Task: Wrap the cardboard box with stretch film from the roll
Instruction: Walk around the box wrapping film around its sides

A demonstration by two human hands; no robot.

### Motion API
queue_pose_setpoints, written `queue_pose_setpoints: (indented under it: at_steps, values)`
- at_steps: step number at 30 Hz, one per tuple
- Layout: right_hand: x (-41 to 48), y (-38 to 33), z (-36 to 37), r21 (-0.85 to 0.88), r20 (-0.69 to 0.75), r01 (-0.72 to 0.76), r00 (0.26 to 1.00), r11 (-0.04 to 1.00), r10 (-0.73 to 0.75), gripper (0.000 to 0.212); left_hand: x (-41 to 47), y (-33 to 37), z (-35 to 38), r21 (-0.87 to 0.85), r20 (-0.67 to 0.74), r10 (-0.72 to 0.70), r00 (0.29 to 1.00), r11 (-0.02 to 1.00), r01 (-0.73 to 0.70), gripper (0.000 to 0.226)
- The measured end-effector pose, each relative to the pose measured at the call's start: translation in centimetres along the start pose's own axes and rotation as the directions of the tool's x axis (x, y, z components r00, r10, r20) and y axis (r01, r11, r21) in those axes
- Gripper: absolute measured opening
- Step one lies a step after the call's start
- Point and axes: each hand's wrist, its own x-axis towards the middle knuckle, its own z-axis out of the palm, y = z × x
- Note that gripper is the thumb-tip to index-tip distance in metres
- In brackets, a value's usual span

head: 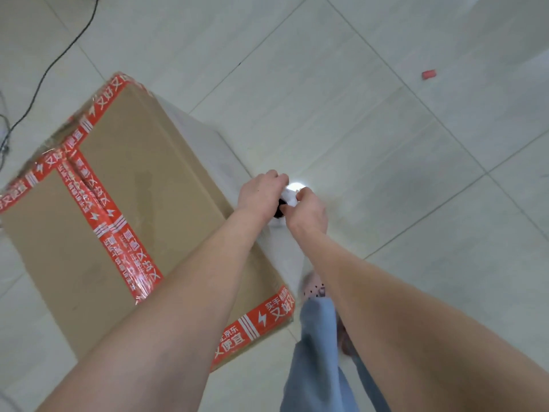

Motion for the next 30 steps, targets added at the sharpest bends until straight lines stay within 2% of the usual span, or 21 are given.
queue_pose_setpoints:
  at_steps: [5, 10, 12, 16, 20, 22, 24, 27, 30]
  values:
    - [1.1, -1.2, -0.7, -0.103, 0.011, 0.017, 1.0, 0.995, -0.016, 0.012, 0.8, -0.4, 0.0, 0.049, -0.031, 0.043, 0.999, 0.998, -0.041, 0.032]
    - [2.8, -3.4, -0.8, -0.249, 0.008, 0.113, 0.993, 0.962, -0.115, 0.029, 3.1, -1.6, -1.5, -0.014, -0.028, -0.046, 0.999, 0.999, 0.045, 0.022]
    - [3.6, -4.6, -0.7, -0.302, 0.021, 0.164, 0.986, 0.939, -0.166, 0.035, 3.6, -2.6, -1.7, -0.094, -0.04, -0.133, 0.99, 0.987, 0.129, 0.019]
    - [4.8, -6.4, -0.3, -0.235, -0.02, 0.19, 0.98, 0.953, -0.2, 0.038, 4.3, -3.9, -1.6, -0.368, -0.02, -0.417, 0.909, 0.848, 0.381, 0.013]
    - [6.1, -7.4, -0.2, -0.175, -0.03, 0.052, 0.998, 0.983, -0.058, 0.043, 5.2, -4.6, -1.8, -0.504, 0.085, -0.548, 0.832, 0.697, 0.51, 0.023]
    - [6.6, -8.0, -0.4, -0.197, -0.031, 0.057, 0.997, 0.979, -0.064, 0.037, 5.5, -4.8, -2.2, -0.481, 0.118, -0.53, 0.839, 0.709, 0.516, 0.026]
    - [6.8, -8.8, -0.5, -0.208, -0.021, 0.064, 0.997, 0.976, -0.07, 0.03, 5.7, -5.0, -2.9, -0.429, 0.095, -0.482, 0.871, 0.77, 0.473, 0.023]
    - [6.5, -9.5, -0.3, -0.242, 0.007, 0.074, 0.997, 0.967, -0.074, 0.022, 6.1, -5.1, -4.2, -0.313, 0.016, -0.296, 0.955, 0.906, 0.286, 0.028]
    - [6.6, -9.8, 0.0, -0.288, 0.024, 0.099, 0.995, 0.953, -0.096, 0.02, 6.6, -5.3, -4.9, -0.222, -0.003, -0.17, 0.985, 0.961, 0.165, 0.028]
